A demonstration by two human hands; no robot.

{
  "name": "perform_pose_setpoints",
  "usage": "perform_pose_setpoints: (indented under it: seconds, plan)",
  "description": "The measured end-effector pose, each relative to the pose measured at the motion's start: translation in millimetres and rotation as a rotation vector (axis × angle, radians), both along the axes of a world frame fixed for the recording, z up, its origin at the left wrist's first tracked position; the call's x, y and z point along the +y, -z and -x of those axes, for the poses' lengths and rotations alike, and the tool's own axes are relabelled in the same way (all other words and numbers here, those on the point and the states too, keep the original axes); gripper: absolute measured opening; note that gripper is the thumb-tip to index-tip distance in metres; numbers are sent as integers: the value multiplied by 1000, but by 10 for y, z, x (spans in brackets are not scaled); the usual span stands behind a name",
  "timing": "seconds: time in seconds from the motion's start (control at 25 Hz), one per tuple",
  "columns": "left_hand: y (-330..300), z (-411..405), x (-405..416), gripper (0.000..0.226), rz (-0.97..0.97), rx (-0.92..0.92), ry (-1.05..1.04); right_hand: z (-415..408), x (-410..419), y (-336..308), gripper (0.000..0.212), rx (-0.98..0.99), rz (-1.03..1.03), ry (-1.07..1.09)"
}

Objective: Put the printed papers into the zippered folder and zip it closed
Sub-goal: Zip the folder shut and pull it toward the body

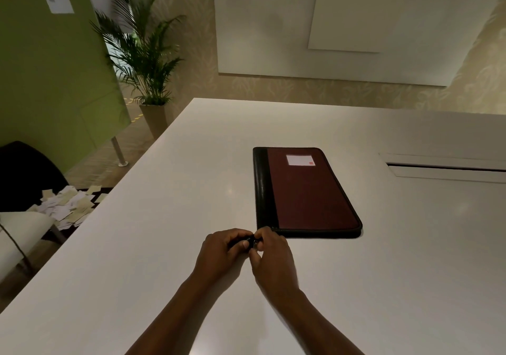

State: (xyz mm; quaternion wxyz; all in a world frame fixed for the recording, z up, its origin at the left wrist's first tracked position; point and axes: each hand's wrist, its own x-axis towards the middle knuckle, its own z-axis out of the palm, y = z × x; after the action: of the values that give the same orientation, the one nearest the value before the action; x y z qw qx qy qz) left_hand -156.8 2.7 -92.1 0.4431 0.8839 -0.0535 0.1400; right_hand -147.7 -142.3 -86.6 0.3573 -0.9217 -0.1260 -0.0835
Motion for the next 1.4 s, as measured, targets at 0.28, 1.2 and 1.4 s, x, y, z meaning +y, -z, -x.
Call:
perform_pose_setpoints:
  seconds: [0.28,1.2,1.4]
  plan:
    - [2,-55,-27,16,-33,21,-46,-18,52,0,8,-20,-13,26]
    - [-5,-145,-69,12,-280,-4,-260,-473,-923,-50,22,-56,118,225]
    - [36,-135,-86,14,-347,-2,-314,-516,-1252,-52,23,-67,69,231]
